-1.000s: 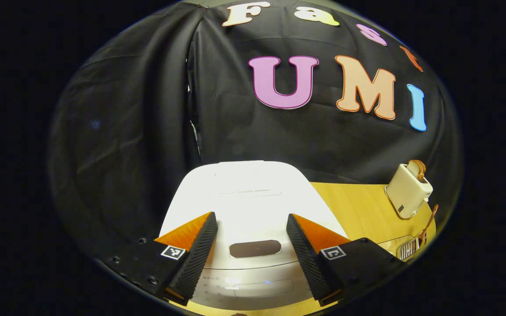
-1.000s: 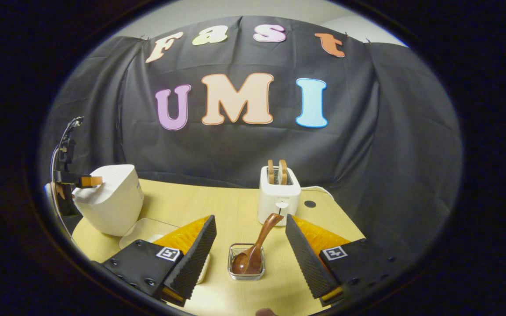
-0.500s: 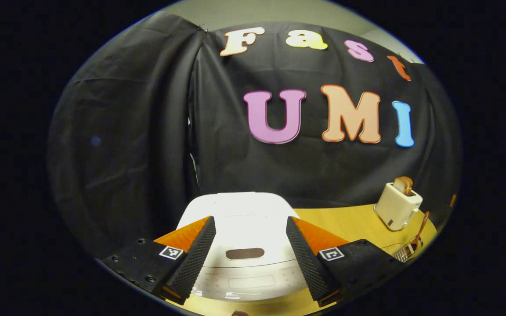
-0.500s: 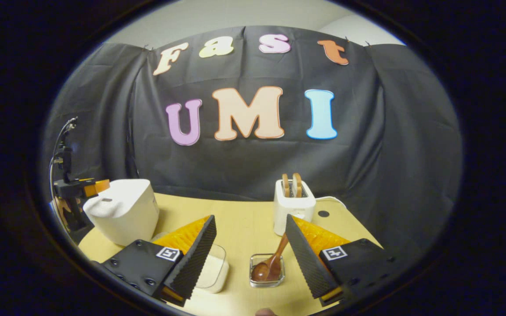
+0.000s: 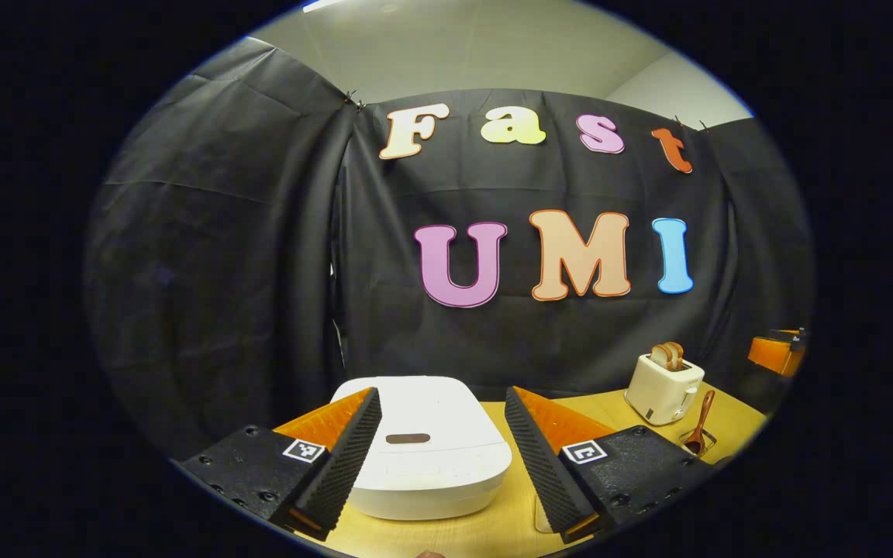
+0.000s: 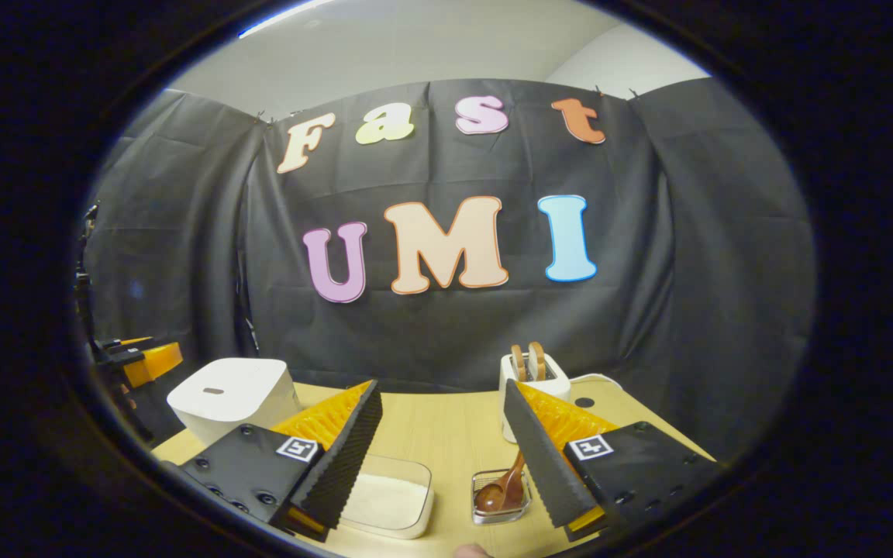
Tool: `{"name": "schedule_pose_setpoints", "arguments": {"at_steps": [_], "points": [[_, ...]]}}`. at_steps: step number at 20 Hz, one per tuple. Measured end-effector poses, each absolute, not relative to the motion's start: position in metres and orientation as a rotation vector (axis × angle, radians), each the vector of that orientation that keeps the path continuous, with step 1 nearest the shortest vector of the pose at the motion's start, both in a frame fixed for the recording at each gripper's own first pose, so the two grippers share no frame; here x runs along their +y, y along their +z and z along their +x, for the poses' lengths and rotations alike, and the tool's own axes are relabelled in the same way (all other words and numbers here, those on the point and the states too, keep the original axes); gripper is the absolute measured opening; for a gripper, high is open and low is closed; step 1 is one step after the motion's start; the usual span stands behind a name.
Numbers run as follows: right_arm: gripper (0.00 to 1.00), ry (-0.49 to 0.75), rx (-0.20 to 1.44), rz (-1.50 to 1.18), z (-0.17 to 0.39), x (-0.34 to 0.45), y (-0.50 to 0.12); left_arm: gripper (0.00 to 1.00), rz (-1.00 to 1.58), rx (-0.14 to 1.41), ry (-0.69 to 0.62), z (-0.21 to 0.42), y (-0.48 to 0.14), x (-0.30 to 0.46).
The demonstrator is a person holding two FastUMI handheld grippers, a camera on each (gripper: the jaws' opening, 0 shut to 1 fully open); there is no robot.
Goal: Close the left gripper, press the button to open the rice cooker; take a wooden spoon from the chopstick holder with the right hand, scoop a spoonful of rice and pour it into the rice cooker, then put the wooden spoon back into the chopstick holder.
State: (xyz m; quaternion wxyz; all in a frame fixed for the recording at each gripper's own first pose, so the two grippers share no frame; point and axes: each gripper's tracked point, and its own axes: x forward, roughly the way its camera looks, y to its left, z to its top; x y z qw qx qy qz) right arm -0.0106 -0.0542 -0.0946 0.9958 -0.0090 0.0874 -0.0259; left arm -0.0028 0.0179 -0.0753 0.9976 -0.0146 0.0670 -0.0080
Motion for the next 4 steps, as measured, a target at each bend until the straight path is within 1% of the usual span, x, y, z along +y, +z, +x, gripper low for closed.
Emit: {"name": "schedule_pose_setpoints", "arguments": {"at_steps": [4], "points": [[0.99,-0.053,0.147,-0.016,-0.016,-0.043,-0.089,0.94,-0.035,0.118,0.001,-0.024,-0.069,0.019]]}}
